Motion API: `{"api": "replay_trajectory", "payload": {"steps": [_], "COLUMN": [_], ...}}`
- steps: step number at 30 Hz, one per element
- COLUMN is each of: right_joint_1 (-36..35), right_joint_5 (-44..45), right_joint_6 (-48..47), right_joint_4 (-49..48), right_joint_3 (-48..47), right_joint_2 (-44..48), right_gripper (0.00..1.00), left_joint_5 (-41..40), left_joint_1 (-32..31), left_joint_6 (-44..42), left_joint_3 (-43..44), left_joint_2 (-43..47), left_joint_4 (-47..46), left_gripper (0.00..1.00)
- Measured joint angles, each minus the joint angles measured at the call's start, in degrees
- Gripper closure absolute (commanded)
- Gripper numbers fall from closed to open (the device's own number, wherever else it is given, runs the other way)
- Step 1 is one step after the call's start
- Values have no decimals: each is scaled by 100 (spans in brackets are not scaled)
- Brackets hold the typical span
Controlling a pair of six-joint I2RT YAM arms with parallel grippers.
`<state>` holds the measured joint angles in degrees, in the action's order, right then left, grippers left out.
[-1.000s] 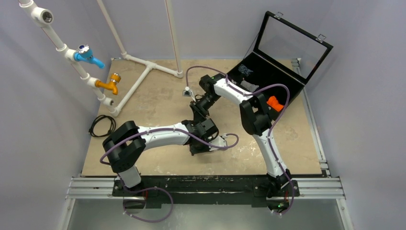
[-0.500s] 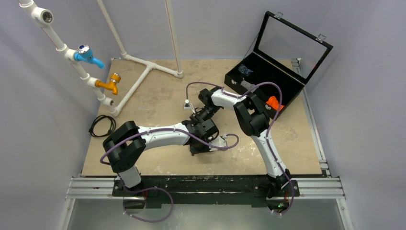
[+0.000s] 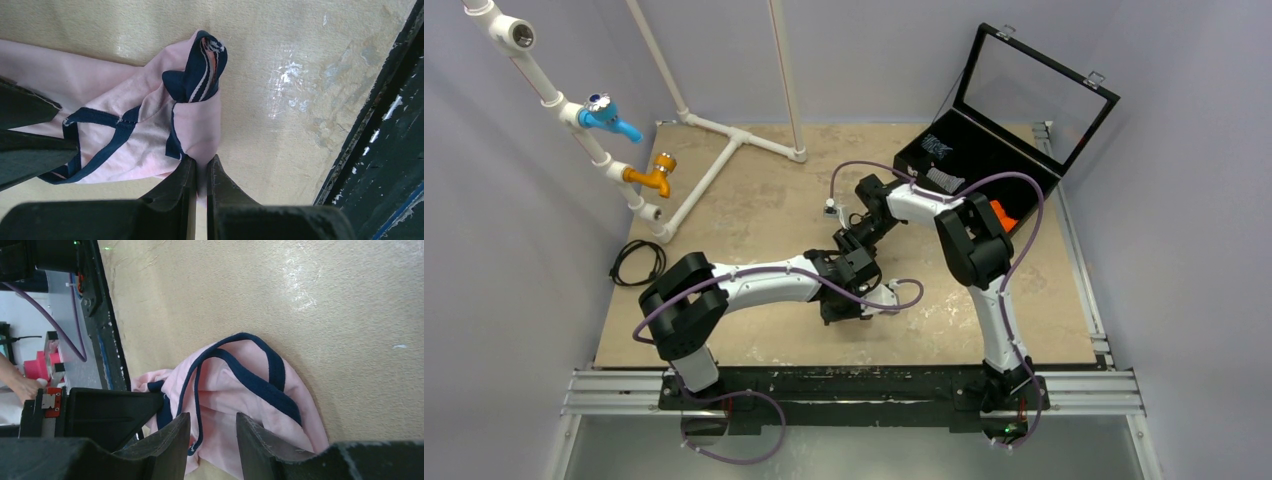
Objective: Roll the underwear
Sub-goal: Roll the underwear to the center of the board.
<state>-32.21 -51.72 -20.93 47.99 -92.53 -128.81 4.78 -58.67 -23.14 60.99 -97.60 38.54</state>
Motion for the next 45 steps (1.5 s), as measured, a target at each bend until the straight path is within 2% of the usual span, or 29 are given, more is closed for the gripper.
{"api": "replay_trajectory", "payload": {"steps": [7,14,19,30,35,39,45], "right_joint_1": [-4,2,92,916,1172,1172,1303], "right_joint_5": [111,398,544,911,935,887,826], "right_joint_6": [201,219,227,168,129,33,-216], "right_joint_4": [-122,-343,-433,-522,-518,-492,-382], "right_joint_3": [83,356,505,1126,1346,1351,1263], "right_joint_2": [68,332,455,957,1113,1126,1139], "right_gripper": [57,58,58,57,51,41,37], "left_joint_5": [422,1202,1460,1814,2114,2312,2446], "left_joint_1": [26,433,557,568,629,675,697], "left_joint_6": [-105,-247,-302,-216,-142,-157,-367], "left_joint_3": [221,844,1327,2522,2708,2907,3263], "left_joint_2": [-153,-739,-1117,-1978,-2153,-2310,-2494], "left_joint_4": [229,734,1008,1014,907,1038,1281], "left_gripper": [100,100,100,100,100,100,100]}}
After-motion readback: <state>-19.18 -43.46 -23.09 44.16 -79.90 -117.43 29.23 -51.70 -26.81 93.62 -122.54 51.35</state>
